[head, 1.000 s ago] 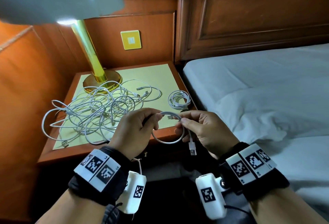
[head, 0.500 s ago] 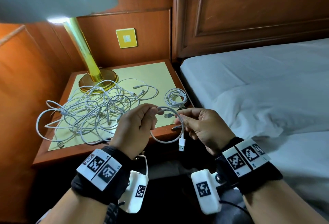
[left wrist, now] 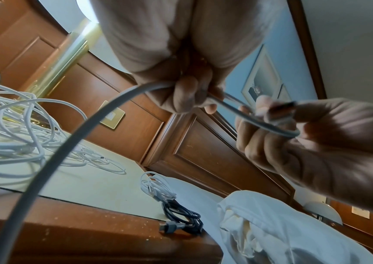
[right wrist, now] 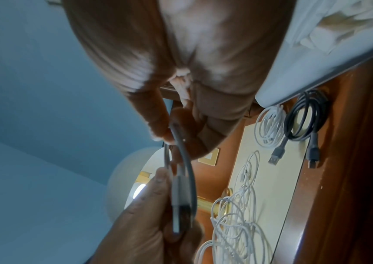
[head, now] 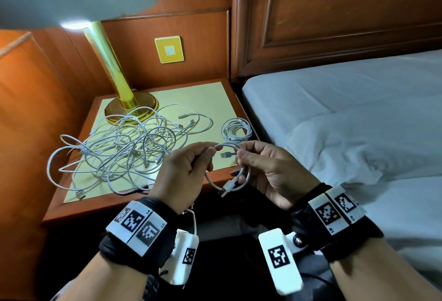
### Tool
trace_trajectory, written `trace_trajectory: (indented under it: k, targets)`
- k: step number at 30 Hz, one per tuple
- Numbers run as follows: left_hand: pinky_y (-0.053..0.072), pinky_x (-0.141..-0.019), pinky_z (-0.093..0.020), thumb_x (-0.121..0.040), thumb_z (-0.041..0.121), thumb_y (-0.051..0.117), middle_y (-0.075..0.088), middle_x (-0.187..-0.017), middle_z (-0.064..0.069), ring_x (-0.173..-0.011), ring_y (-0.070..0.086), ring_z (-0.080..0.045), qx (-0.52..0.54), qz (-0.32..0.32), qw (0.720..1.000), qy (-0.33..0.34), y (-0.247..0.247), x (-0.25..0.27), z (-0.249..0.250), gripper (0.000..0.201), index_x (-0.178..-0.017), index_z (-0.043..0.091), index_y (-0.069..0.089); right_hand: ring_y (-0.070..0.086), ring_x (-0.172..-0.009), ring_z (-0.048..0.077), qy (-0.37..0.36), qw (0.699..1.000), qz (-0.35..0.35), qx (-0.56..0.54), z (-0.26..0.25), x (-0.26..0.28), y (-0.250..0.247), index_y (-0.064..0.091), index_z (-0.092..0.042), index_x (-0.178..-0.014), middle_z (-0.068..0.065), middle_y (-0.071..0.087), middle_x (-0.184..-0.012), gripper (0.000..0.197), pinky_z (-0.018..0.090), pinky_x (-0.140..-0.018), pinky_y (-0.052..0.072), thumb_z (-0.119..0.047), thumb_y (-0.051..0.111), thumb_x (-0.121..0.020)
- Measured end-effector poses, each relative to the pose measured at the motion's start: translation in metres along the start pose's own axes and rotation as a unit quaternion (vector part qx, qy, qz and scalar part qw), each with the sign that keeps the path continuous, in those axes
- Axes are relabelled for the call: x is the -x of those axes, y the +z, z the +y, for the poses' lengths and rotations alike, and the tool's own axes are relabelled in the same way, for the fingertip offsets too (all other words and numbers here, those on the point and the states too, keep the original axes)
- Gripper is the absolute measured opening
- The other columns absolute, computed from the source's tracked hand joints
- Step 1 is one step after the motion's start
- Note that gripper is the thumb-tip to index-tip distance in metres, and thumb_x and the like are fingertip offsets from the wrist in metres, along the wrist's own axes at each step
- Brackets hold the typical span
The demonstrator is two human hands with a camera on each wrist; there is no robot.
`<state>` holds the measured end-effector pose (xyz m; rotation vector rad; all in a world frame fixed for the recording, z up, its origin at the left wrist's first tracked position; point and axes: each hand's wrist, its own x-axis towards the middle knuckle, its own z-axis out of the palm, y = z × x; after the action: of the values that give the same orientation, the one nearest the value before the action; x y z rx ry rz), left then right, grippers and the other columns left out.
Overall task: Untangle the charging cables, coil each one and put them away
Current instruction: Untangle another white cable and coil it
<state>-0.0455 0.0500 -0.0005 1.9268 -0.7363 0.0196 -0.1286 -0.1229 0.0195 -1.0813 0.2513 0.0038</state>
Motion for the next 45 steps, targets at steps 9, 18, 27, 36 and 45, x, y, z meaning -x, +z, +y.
trace_trajectory:
  k: [9, 18, 27, 36, 45]
  targets:
    - [0.04, -0.057, -0.016, -0.101, 0.018, 0.055, 0.054, -0.062, 0.01, -0.059, 0.051, -0.009, -0.02, 0.036, 0.999, 0.03, -0.004, -0.001, 0.001, 0.021, -0.109, 0.02, 0.074, 0.055, -0.072, 0.021, -0.023, 0.986, 0.044, 0.162, 0.006, -0.004, -0.004, 0.08, -0.017, -0.093, 0.009, 0.062, -0.075, 0.026, 0.029, -0.062, 0.05, -0.037, 0.069, -0.08]
    - [0.041, -0.06, -0.01, -0.097, 0.015, 0.062, 0.061, -0.067, 0.023, -0.063, 0.058, -0.005, -0.017, 0.026, 0.998, 0.063, -0.004, 0.0, 0.001, 0.02, -0.106, 0.027, 0.074, 0.054, -0.071, 0.023, 0.001, 0.992, 0.02, 0.127, 0.003, -0.003, -0.002, 0.073, -0.013, -0.068, 0.009, 0.061, -0.066, 0.023, 0.03, -0.066, 0.042, -0.017, 0.058, -0.085]
    - [0.049, -0.057, -0.024, -0.09, 0.043, 0.058, 0.063, -0.062, 0.01, -0.056, 0.059, -0.011, 0.015, -0.017, 0.998, 0.061, -0.005, -0.002, 0.005, 0.02, -0.1, 0.039, 0.075, 0.024, -0.042, 0.011, 0.063, 0.997, -0.032, 0.015, -0.002, 0.006, 0.007, 0.05, -0.01, -0.068, 0.005, 0.037, -0.06, 0.016, 0.026, -0.044, 0.031, -0.016, 0.051, -0.083]
    - [0.038, -0.051, -0.017, -0.089, 0.015, 0.072, 0.066, -0.067, 0.016, -0.051, 0.048, -0.008, 0.038, 0.033, 0.998, -0.021, -0.032, -0.005, -0.007, 0.021, -0.095, 0.034, 0.077, 0.019, -0.034, 0.005, -0.007, 0.987, 0.027, -0.158, -0.025, 0.003, -0.015, 0.039, -0.022, -0.069, -0.01, 0.019, -0.051, 0.025, 0.021, -0.036, 0.016, -0.028, 0.046, -0.092]
    - [0.042, -0.062, -0.009, -0.081, 0.008, 0.08, 0.068, -0.084, 0.013, -0.067, 0.059, -0.001, -0.161, 0.018, 0.986, 0.037, -0.054, 0.015, -0.014, 0.025, -0.09, 0.032, 0.08, 0.044, -0.045, 0.009, -0.168, 0.959, 0.153, -0.169, -0.039, 0.013, -0.029, 0.052, -0.017, -0.076, -0.007, 0.043, -0.054, 0.026, 0.023, -0.05, 0.049, -0.026, 0.048, -0.1]
